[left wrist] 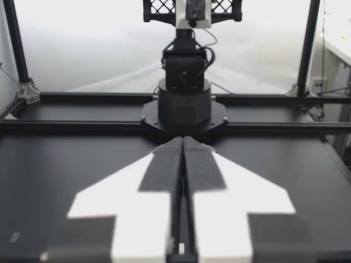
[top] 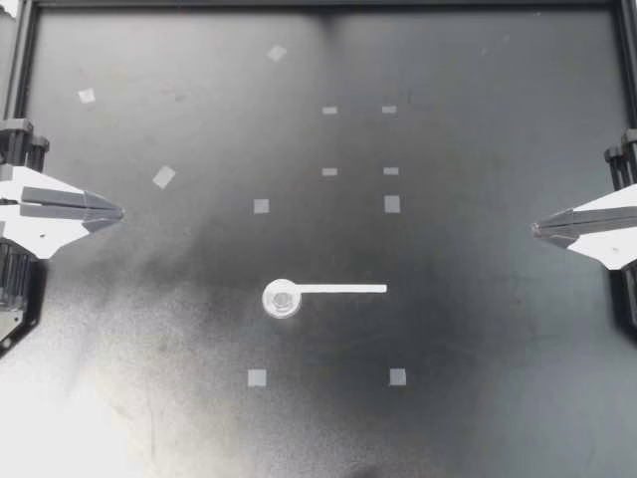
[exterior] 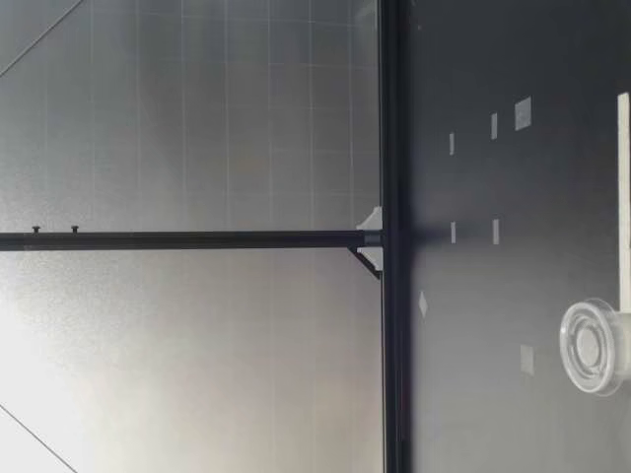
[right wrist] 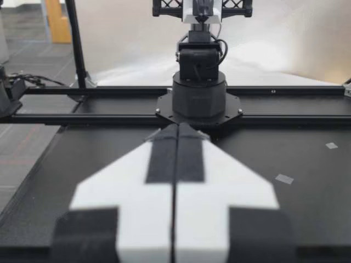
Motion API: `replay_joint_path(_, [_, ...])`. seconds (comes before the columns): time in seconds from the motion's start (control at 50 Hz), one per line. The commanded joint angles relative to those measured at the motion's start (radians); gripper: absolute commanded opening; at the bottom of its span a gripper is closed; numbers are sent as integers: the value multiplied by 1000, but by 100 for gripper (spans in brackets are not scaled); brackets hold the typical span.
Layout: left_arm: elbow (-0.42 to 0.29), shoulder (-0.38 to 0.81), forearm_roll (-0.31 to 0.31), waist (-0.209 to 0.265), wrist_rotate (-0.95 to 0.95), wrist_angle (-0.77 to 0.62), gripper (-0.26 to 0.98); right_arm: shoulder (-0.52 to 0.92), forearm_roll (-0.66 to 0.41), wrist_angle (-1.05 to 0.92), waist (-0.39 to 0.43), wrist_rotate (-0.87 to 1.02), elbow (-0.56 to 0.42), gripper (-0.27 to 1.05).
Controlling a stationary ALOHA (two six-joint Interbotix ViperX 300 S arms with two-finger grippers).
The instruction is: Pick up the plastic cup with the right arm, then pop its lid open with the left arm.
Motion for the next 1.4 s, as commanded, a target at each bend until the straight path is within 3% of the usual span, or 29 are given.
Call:
replay_joint_path(0.0, [34, 6, -5, -14, -14, -8, 11, 9, -2, -5, 6, 2, 3, -1])
replay_joint_path(0.12, [38, 18, -66, -14, -26, 25, 3, 12, 3, -5, 6, 6, 17, -7])
replay_joint_path(0.28, [-64, 120, -75, -14, -31, 221, 3, 106, 3, -12, 6, 46, -17, -7])
replay_joint_path(0.36, [-107, 193, -75, -14, -29, 244, 3, 201, 3, -21, 6, 84, -38, -6])
replay_joint_path(0.52, [-118, 333, -75, -14, -21, 132, 3, 402, 3, -130, 6, 130, -72, 3])
replay_joint_path(0.84, [-106, 612, -75, -34, -28, -95, 3, 735, 2, -371, 6, 181, -137, 56])
replay_joint_path(1.1, [-120, 810, -75, -51, -77, -138, 3, 1002, 0, -371, 6, 252, -267, 60])
replay_joint_path(1.38, [-147, 902, -69, -67, -74, -173, 3, 1163, 0, -371, 8, 305, -333, 60])
